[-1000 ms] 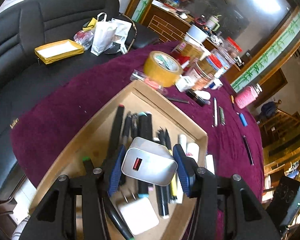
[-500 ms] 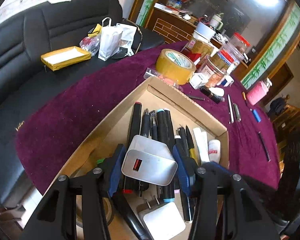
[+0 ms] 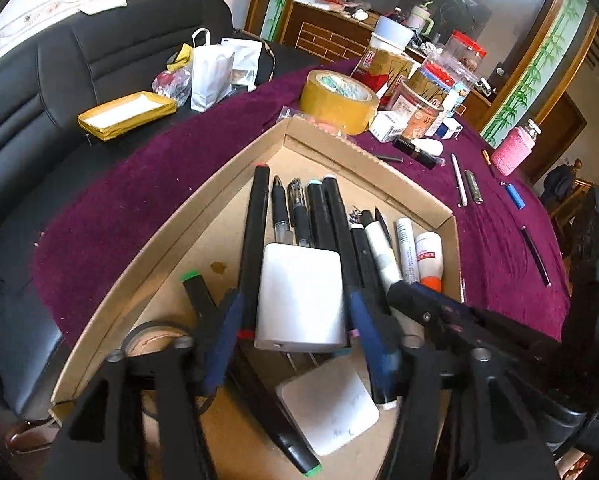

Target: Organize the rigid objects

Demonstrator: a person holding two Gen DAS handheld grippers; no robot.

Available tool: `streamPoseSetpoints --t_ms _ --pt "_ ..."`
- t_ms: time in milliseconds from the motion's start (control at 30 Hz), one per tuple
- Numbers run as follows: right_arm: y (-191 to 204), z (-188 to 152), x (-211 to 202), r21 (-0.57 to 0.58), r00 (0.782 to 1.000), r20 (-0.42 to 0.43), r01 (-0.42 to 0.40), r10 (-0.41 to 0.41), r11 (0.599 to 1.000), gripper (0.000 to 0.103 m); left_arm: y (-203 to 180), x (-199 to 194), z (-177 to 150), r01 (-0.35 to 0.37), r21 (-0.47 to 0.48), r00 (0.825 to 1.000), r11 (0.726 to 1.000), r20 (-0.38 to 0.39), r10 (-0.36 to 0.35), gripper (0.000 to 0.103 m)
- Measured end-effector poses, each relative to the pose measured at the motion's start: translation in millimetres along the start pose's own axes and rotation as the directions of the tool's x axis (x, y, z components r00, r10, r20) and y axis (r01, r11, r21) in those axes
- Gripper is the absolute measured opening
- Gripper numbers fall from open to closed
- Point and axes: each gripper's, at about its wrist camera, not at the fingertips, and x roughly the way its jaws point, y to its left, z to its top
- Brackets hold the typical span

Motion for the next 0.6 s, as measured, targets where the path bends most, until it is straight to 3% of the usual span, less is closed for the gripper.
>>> streamPoseSetpoints --t_ms 167,267,500,600 --pt "-5.5 -16.2 -28.9 0.021 0.999 0.045 -0.023 0.022 1.0 0.048 -6.5 -28.7 -6.2 -0.065 0.048 0.996 0.997 0.07 0.062 0.082" --pt "-6.2 -33.6 -51.1 0.016 0.997 0.068 -0.036 0.035 0.999 0.052 -13.6 -43.5 -14.9 -0.118 0.095 0.991 0.989 0.08 0.11 0.083" --pt "10.0 -83.7 -83.5 0.021 0.997 0.074 -0.029 0.027 0.999 0.053 -14.6 -66.6 -40.7 -0.094 0.119 0.994 0.988 0.071 0.086 0.083" --pt "24.0 -97.7 -90.1 0.003 0.996 0.09 -0.016 0.016 1.0 0.054 -13.9 -76.3 -48.1 -0.125 0.132 0.989 0.983 0.096 0.112 0.083"
